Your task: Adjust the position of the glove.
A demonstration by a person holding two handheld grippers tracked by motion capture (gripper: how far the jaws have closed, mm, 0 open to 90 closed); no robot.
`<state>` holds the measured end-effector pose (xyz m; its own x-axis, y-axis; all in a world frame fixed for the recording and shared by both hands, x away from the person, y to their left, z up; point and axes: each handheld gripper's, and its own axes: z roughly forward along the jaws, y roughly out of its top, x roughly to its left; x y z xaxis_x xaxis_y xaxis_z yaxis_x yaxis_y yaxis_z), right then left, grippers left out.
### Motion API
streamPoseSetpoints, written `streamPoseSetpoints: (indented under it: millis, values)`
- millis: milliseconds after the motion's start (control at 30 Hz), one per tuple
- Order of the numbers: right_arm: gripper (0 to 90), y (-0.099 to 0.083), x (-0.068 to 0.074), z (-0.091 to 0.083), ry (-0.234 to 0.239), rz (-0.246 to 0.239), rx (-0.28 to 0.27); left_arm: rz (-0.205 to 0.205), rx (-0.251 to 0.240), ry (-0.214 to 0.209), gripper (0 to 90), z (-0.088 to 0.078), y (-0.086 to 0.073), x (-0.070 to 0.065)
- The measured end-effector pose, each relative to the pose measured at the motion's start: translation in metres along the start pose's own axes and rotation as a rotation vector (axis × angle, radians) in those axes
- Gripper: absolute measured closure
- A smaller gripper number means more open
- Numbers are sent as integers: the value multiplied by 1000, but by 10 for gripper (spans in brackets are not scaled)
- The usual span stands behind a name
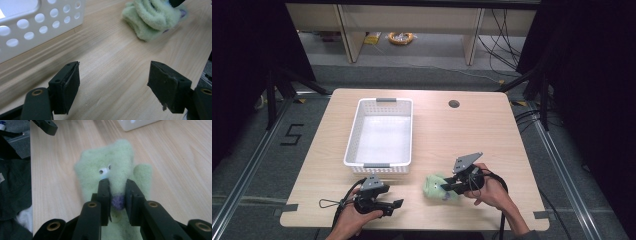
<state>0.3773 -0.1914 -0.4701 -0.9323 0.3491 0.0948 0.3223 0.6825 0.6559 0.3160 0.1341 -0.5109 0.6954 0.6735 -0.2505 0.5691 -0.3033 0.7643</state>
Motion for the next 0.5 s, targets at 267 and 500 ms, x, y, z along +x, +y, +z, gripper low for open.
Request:
streamPoseSetpoints:
  millis: [267, 500]
  values:
    - [690, -3, 0, 1, -17, 18, 2, 1, -2, -1, 249, 0, 0, 0]
    - [619, -9, 2, -10, -59, 74, -31, 7, -11, 6, 249, -1, 0, 0]
